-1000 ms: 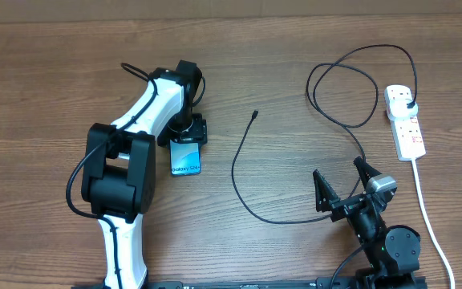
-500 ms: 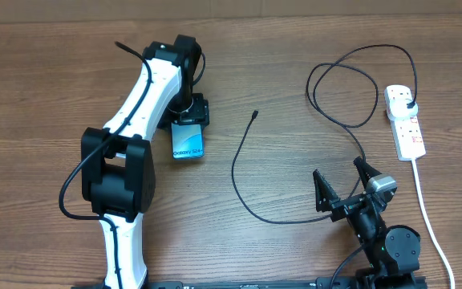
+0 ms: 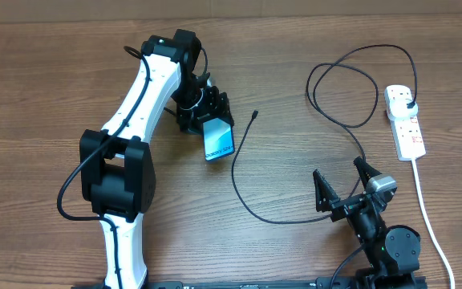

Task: Plug charger to phone and switch on socket
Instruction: 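Raise the phone upright with the left gripper toward the table center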

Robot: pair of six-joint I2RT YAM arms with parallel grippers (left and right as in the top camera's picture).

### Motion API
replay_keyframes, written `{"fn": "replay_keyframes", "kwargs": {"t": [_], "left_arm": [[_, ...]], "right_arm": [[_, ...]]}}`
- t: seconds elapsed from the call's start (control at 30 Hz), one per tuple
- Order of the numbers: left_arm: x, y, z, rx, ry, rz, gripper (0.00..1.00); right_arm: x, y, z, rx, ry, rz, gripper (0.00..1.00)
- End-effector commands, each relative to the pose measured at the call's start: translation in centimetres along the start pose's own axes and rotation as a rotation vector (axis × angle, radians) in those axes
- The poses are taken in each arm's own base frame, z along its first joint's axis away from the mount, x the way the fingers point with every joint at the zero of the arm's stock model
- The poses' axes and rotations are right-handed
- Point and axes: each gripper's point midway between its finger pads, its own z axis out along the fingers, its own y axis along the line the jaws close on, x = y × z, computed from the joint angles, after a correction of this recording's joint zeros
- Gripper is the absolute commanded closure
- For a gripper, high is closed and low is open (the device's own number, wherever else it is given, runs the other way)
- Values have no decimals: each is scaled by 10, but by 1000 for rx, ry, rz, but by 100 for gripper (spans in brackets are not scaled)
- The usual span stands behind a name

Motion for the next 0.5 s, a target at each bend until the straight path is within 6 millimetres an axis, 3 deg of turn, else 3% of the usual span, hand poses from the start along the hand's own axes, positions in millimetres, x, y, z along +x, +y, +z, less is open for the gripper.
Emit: {"fn": "replay_keyframes", "kwargs": {"t": [0.0, 0.17, 0.47], "left_arm": [[2, -23, -9, 118, 17, 29, 26], [4, -24, -9, 124, 25, 25, 34], [6, -27, -9, 146, 33, 25, 34]], "right_arm": [[1, -2, 0, 5, -6, 1, 0], [1, -2, 0, 5, -6, 1, 0], [1, -2, 0, 5, -6, 1, 0]]}}
